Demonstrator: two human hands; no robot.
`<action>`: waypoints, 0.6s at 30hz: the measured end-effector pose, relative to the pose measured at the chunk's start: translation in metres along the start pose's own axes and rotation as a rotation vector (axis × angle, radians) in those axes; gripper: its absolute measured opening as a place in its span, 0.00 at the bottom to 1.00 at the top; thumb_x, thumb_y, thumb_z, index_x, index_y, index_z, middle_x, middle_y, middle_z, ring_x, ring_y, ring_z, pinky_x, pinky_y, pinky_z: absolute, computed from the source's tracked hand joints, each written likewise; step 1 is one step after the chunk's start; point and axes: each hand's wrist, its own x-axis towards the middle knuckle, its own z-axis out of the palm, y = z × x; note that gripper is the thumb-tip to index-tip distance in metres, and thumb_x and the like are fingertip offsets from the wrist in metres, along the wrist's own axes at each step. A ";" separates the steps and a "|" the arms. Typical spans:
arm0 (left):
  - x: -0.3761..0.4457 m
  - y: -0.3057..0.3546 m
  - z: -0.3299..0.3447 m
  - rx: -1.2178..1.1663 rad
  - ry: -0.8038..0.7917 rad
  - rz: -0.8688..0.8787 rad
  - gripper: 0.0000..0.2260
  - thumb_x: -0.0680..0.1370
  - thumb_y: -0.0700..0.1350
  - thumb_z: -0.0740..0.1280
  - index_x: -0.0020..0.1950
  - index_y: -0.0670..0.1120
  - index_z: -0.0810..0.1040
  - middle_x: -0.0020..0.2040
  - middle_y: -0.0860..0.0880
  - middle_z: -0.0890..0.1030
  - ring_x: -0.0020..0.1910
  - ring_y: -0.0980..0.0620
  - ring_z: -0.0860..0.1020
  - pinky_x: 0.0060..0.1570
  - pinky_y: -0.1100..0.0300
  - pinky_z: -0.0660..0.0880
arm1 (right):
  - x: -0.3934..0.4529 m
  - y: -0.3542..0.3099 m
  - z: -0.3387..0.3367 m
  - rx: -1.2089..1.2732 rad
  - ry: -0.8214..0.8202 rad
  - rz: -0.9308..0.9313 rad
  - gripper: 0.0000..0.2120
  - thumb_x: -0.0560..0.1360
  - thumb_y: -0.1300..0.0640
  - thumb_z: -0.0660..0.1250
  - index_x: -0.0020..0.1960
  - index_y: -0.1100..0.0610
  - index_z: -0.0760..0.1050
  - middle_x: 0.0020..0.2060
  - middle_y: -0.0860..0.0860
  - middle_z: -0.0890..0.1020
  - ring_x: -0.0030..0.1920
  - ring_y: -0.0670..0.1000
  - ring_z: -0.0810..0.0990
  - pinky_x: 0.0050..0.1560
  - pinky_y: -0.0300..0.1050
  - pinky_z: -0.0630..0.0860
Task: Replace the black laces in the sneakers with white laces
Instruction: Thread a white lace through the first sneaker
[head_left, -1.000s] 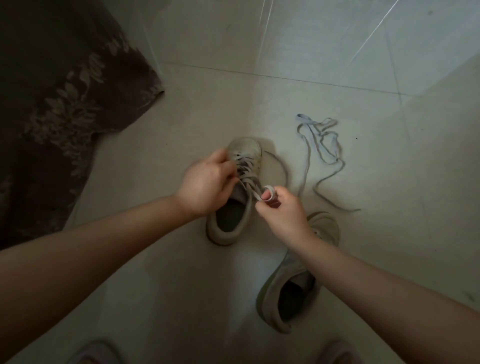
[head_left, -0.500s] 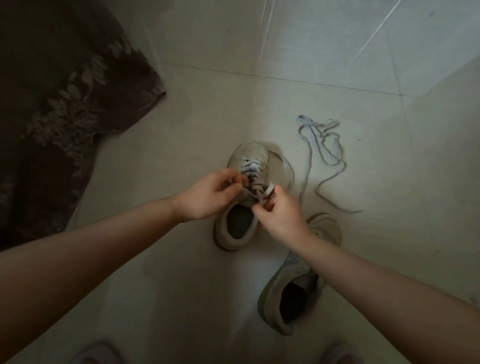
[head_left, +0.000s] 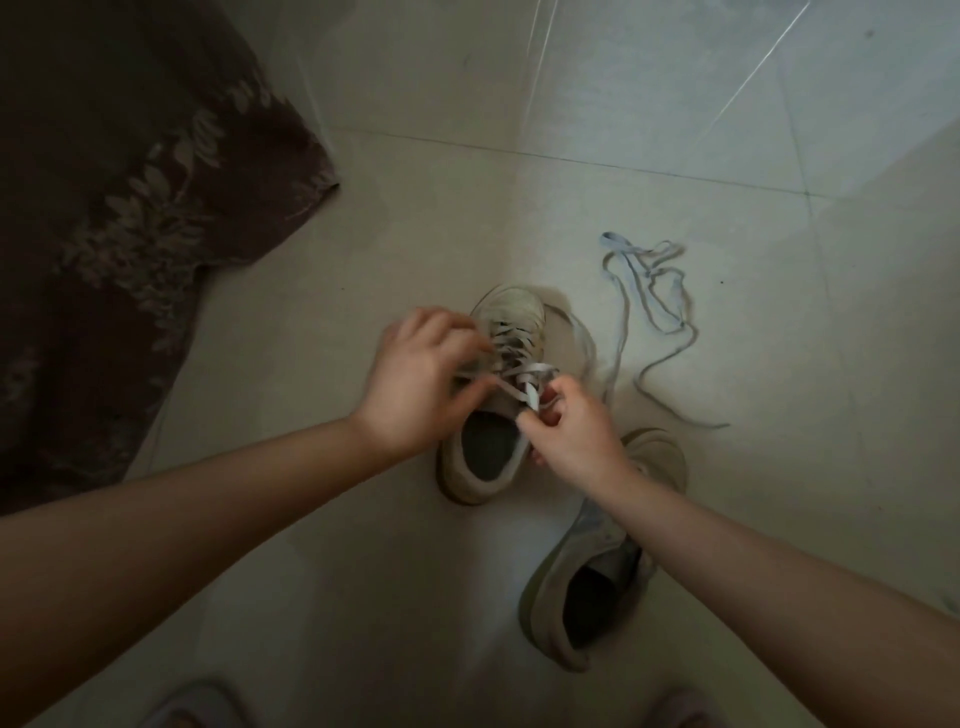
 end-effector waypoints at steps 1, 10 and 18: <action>0.002 0.007 0.003 0.050 -0.031 0.093 0.16 0.71 0.57 0.62 0.49 0.49 0.82 0.53 0.48 0.79 0.58 0.46 0.71 0.53 0.52 0.69 | 0.000 0.000 0.000 -0.012 0.008 -0.010 0.10 0.69 0.53 0.69 0.43 0.50 0.68 0.34 0.47 0.79 0.38 0.52 0.81 0.42 0.48 0.78; 0.013 0.014 0.001 0.212 0.010 0.188 0.05 0.73 0.46 0.63 0.43 0.46 0.77 0.44 0.48 0.80 0.47 0.45 0.77 0.49 0.52 0.65 | 0.001 0.001 -0.003 -0.050 0.032 0.012 0.11 0.70 0.55 0.69 0.46 0.56 0.69 0.35 0.50 0.79 0.39 0.53 0.79 0.38 0.43 0.73; -0.002 -0.016 -0.014 0.151 -0.225 -0.180 0.08 0.76 0.50 0.61 0.42 0.47 0.70 0.36 0.45 0.80 0.38 0.40 0.78 0.37 0.57 0.65 | 0.004 0.004 0.002 0.034 -0.002 0.049 0.10 0.67 0.52 0.68 0.41 0.50 0.67 0.33 0.52 0.79 0.36 0.55 0.81 0.39 0.58 0.80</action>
